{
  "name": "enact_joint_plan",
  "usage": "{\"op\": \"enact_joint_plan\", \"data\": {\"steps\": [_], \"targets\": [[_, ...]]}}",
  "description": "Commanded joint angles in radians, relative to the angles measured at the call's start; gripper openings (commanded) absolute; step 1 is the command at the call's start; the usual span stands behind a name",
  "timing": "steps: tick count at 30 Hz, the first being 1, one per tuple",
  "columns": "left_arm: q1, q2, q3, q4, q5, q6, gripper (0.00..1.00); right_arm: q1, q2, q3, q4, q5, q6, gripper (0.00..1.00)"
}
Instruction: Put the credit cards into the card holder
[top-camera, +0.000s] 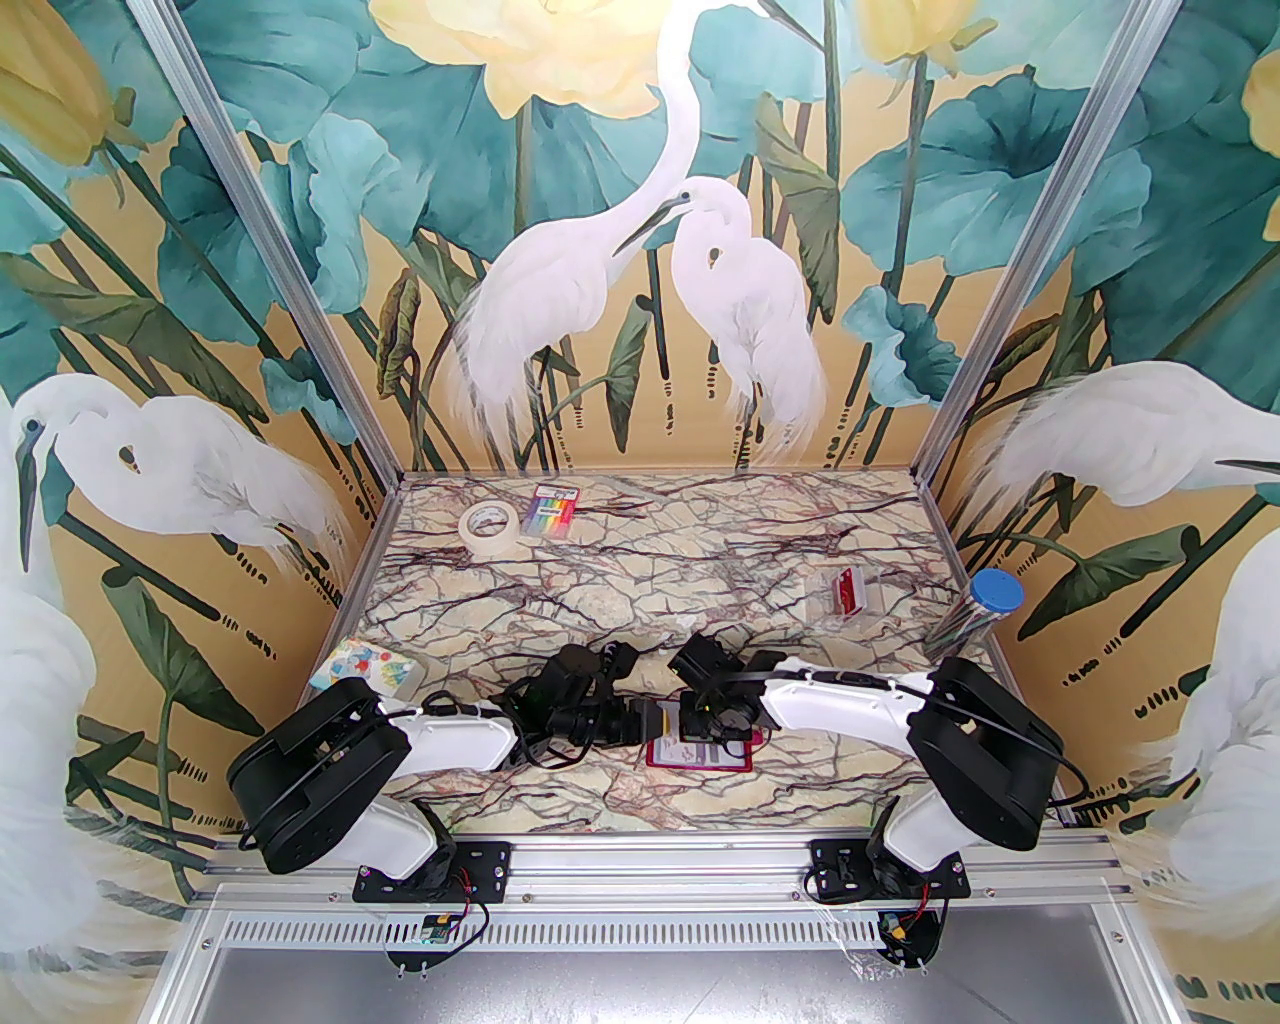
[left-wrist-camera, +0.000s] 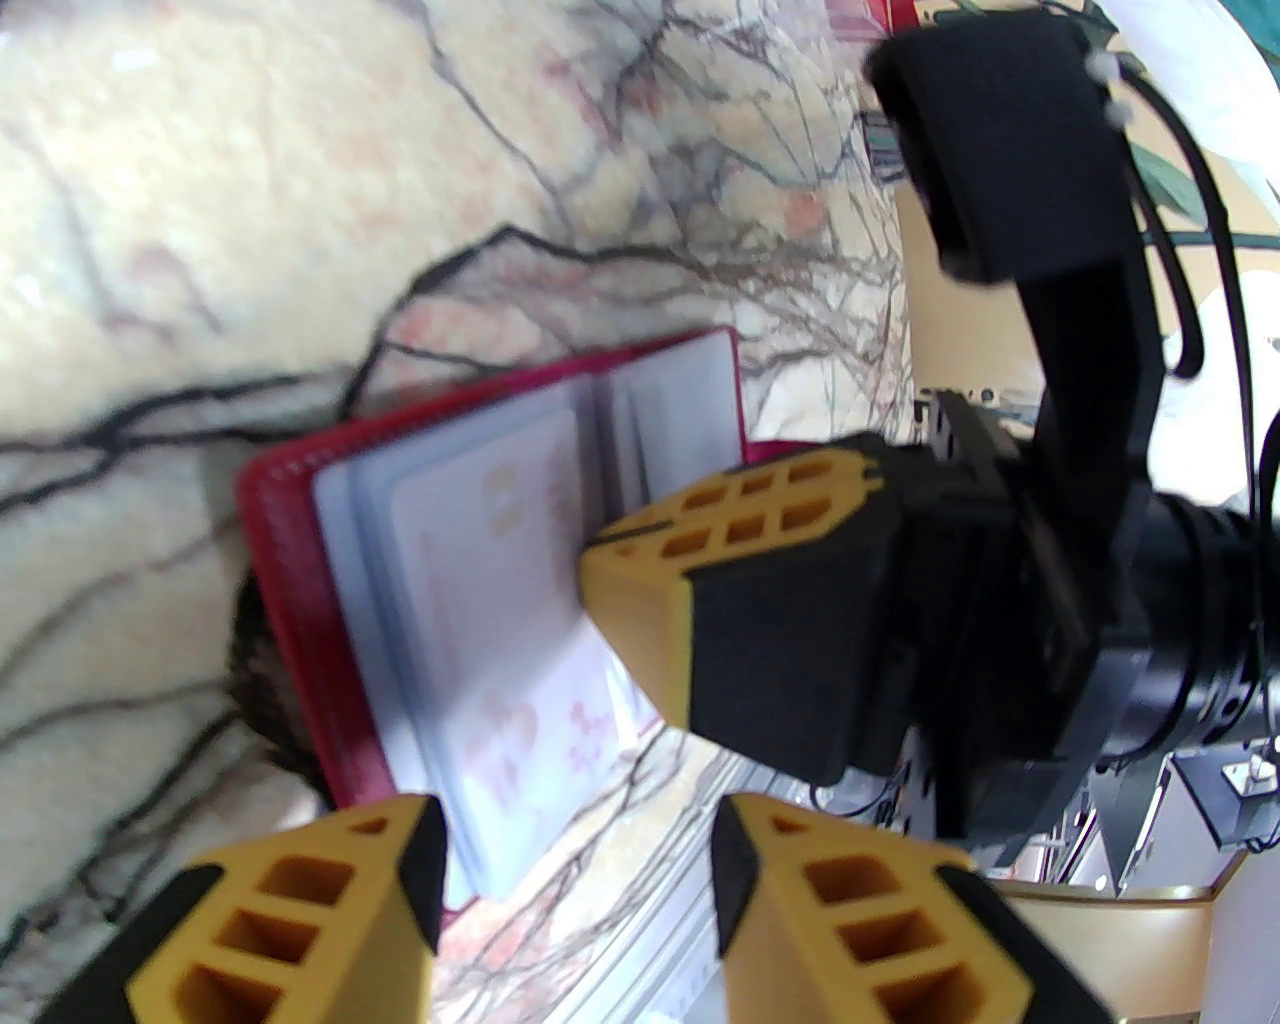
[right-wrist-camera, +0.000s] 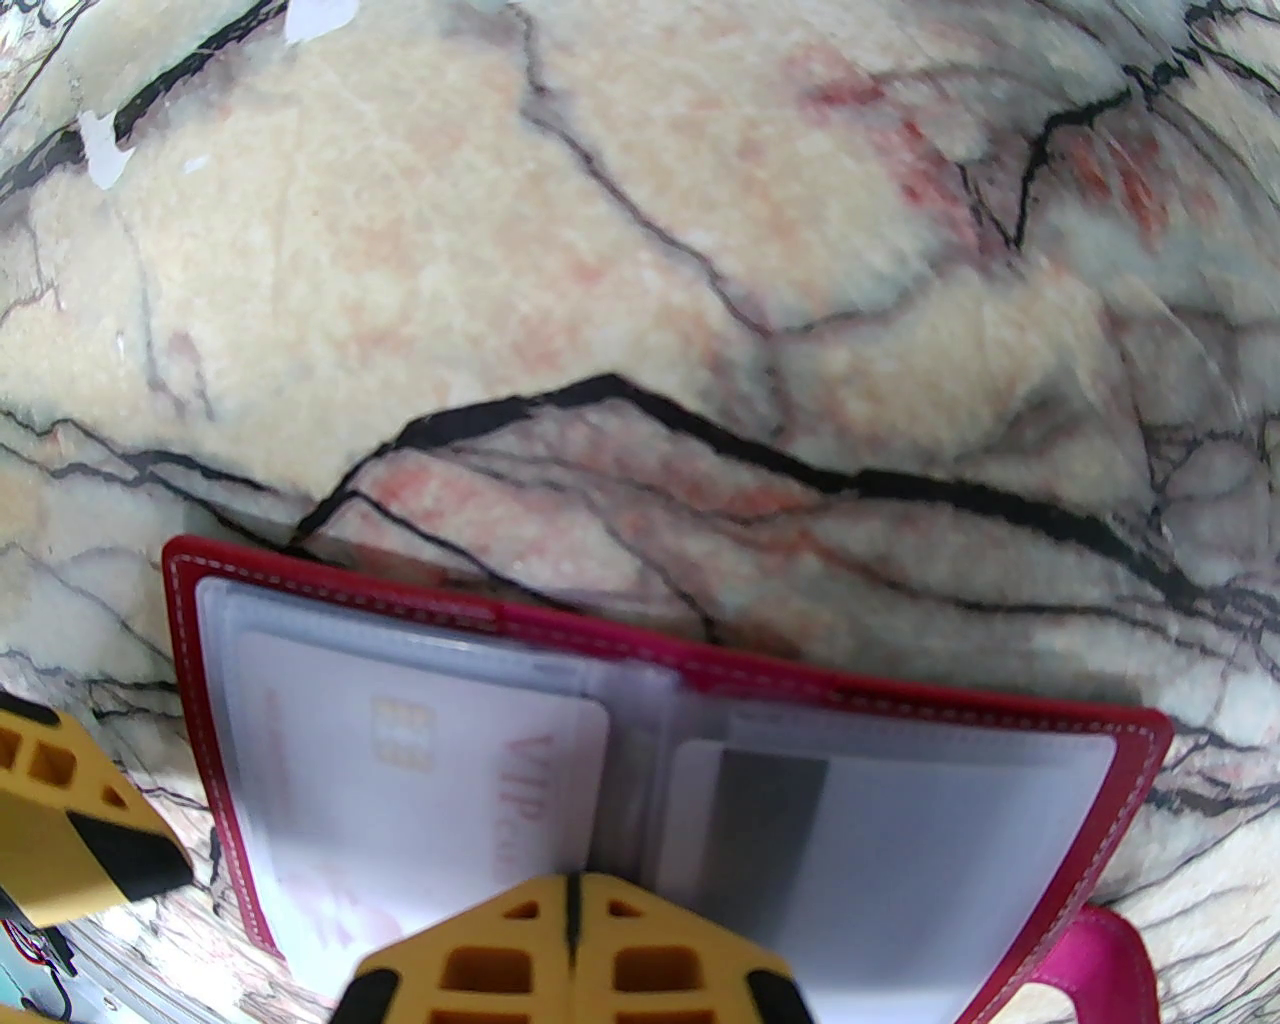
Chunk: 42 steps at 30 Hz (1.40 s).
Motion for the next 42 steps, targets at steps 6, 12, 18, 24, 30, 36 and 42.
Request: {"op": "enact_joint_plan", "data": {"steps": [6,12,18,24,30,36,42], "targets": [[-0.026,0.042,0.034,-0.015,-0.019,0.014,0.48,-0.002,0.025,-0.053,0.013,0.000,0.023,0.00],[-0.026,0.044,0.029,-0.023,-0.037,0.008,0.48,-0.002,0.021,-0.053,0.016,-0.001,0.024,0.00],[-0.026,0.059,0.031,-0.025,-0.038,0.005,0.48,-0.002,0.030,-0.051,0.019,-0.006,0.024,0.00],[-0.026,0.066,0.033,-0.025,-0.038,0.005,0.48,-0.002,0.035,-0.049,0.021,-0.010,0.022,0.00],[-0.026,0.072,0.036,-0.018,-0.030,0.007,0.48,-0.002,0.038,-0.046,0.021,-0.011,0.021,0.00],[-0.032,0.069,0.039,-0.011,-0.024,0.011,0.48,-0.003,0.038,-0.046,0.022,-0.012,0.021,0.00],[-0.038,0.080,0.046,-0.011,-0.020,0.013,0.48,-0.001,0.038,-0.044,0.023,-0.013,0.022,0.00]]}}
